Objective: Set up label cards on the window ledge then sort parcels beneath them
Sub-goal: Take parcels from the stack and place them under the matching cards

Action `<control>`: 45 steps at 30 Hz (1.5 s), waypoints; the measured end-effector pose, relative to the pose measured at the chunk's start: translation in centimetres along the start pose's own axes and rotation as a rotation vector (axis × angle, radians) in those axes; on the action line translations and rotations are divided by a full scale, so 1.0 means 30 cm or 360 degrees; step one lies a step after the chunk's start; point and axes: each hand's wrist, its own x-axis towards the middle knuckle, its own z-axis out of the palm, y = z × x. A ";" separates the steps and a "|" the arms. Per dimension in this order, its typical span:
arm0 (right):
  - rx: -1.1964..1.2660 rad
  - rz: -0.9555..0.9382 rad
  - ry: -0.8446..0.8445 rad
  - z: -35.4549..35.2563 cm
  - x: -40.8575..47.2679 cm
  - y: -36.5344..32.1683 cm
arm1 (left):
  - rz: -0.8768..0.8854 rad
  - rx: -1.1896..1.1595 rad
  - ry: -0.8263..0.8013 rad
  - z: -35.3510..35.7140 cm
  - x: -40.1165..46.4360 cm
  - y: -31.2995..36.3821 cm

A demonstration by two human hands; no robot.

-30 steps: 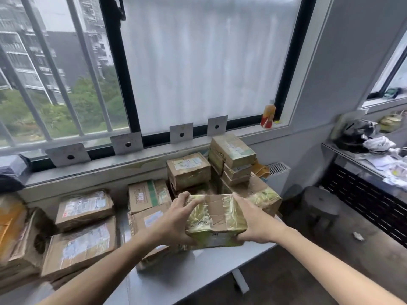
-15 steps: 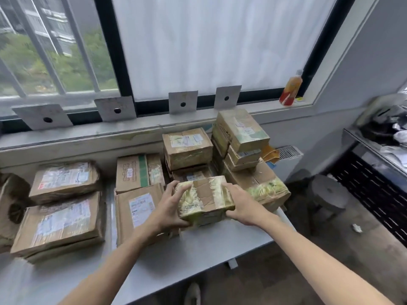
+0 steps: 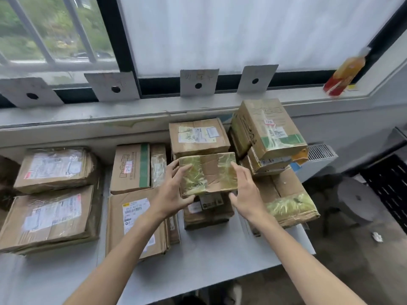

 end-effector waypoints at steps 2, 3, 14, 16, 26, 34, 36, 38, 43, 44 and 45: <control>0.0015 -0.0038 -0.0043 0.007 0.029 0.019 | -0.0043 0.0036 0.0069 0.011 0.002 0.009; 0.0031 -0.0052 -0.0071 0.010 0.039 0.033 | -0.0057 0.0044 0.0093 0.014 0.002 0.015; 0.0635 0.0113 -0.0191 -0.091 0.163 0.087 | -0.0139 -0.0215 0.0249 -0.029 0.013 0.120; 0.0663 0.0128 -0.0158 -0.097 0.171 0.102 | -0.0112 -0.0129 0.0227 -0.022 0.009 0.125; 0.0654 0.0015 -0.0303 -0.080 0.259 0.055 | -0.0443 0.0054 0.0250 0.033 0.054 0.065; 0.0392 -0.0108 -0.0521 -0.056 0.234 0.091 | -0.0461 0.0078 0.0202 0.031 0.072 0.031; 0.0391 -0.0104 -0.0508 -0.058 0.233 0.084 | -0.0478 0.0110 0.0233 0.035 0.071 0.040; 0.0369 -0.0111 -0.0516 -0.067 0.240 0.072 | -0.0498 0.0159 0.0251 0.037 0.077 0.058; 0.0189 -0.0218 -0.0554 -0.095 0.240 0.056 | -0.0594 0.0268 0.0162 0.038 0.050 0.104; 0.0138 -0.0275 -0.0542 -0.107 0.227 0.055 | -0.0590 0.0292 0.0181 0.039 0.031 0.117; 0.0058 -0.0345 -0.0514 -0.116 0.210 0.056 | -0.0573 0.0322 0.0210 0.045 0.007 0.132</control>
